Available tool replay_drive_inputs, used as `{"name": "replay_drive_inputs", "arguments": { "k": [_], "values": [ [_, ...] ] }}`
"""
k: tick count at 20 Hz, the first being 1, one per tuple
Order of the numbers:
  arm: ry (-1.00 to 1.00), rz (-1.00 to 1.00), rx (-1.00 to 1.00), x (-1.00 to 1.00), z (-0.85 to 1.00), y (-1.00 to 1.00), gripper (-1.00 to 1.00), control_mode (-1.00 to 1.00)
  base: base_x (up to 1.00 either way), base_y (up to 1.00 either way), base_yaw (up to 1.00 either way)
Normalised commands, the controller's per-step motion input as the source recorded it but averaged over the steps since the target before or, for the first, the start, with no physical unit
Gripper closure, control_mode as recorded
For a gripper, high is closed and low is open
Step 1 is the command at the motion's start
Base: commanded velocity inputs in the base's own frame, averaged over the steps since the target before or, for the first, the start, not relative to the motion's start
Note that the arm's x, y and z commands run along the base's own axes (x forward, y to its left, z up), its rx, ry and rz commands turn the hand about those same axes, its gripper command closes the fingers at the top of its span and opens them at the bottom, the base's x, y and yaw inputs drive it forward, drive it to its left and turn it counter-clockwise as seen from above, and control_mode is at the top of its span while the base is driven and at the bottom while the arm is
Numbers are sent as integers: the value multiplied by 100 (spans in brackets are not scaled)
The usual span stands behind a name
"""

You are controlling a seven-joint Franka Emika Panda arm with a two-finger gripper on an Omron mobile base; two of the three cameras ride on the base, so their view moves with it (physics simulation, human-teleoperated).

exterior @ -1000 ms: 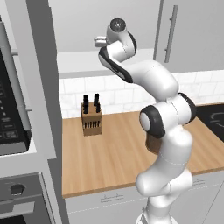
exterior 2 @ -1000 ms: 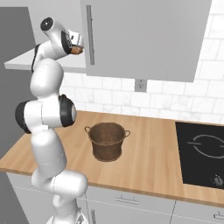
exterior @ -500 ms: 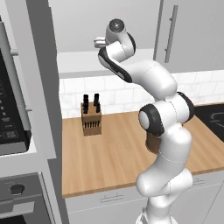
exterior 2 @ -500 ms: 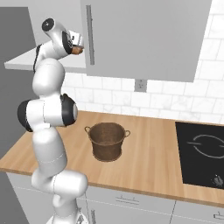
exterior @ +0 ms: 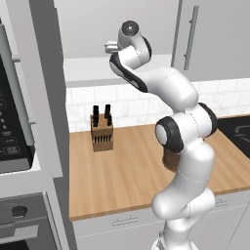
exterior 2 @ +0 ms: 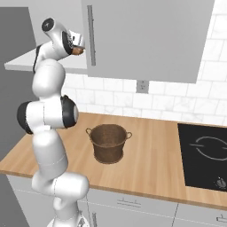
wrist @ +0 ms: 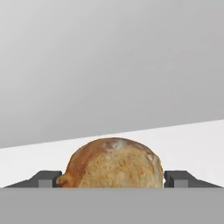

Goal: Open the cabinet, pick up the bread from the cabinet and place it in the basket. Then move the basket to the dining counter.

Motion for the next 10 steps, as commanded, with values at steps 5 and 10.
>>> {"name": "replay_drive_inputs", "arguments": {
  "k": [5,10],
  "values": [
    [-3,0,0,-11,-13,20,100,-100,0,0,0],
    [-2,0,0,-21,-1,17,100,-100,0,0,0]
  ]
}}
